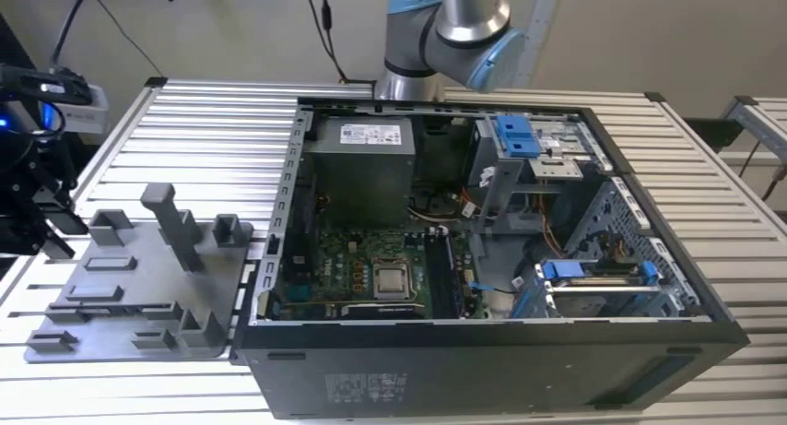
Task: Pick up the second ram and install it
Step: 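Pick up the second ram and move it above second insertion slot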
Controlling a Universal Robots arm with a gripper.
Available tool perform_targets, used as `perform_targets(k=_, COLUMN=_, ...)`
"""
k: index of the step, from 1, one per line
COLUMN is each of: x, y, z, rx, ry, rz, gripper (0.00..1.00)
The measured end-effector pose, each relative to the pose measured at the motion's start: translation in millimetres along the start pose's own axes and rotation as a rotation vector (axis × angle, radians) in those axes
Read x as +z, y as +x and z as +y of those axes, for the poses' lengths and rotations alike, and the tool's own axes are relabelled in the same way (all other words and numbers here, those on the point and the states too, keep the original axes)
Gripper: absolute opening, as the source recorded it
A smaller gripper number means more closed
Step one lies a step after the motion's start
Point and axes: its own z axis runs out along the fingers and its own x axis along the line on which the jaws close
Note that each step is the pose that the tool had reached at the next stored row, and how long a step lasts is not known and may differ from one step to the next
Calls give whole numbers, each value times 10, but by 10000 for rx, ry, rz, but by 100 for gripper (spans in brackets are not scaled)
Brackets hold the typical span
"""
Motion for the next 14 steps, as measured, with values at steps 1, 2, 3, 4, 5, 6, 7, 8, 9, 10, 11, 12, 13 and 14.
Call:
perform_targets(k=1, x=12, y=1, z=0, rx=-14, ry=-2, rz=5, gripper=36)
perform_targets(k=2, x=26, y=2, z=1, rx=-28, ry=-2, rz=8, gripper=36)
perform_targets(k=3, x=40, y=3, z=1, rx=-43, ry=-4, rz=12, gripper=36)
perform_targets(k=4, x=54, y=4, z=1, rx=-55, ry=-5, rz=17, gripper=36)
perform_targets(k=5, x=68, y=5, z=1, rx=-67, ry=-6, rz=22, gripper=36)
perform_targets(k=6, x=83, y=6, z=1, rx=-78, ry=-7, rz=26, gripper=36)
perform_targets(k=7, x=100, y=8, z=1, rx=-89, ry=-7, rz=30, gripper=36)
perform_targets(k=8, x=114, y=9, z=2, rx=-100, ry=-9, rz=35, gripper=36)
perform_targets(k=9, x=129, y=10, z=2, rx=-112, ry=-10, rz=40, gripper=36)
perform_targets(k=10, x=143, y=11, z=2, rx=-122, ry=-11, rz=45, gripper=36)
perform_targets(k=11, x=159, y=13, z=2, rx=-127, ry=-11, rz=49, gripper=36)
perform_targets(k=12, x=173, y=14, z=2, rx=-130, ry=-12, rz=53, gripper=36)
perform_targets(k=13, x=189, y=15, z=3, rx=-130, ry=-11, rz=55, gripper=36)
perform_targets(k=14, x=205, y=17, z=3, rx=-130, ry=-11, rz=56, gripper=36)
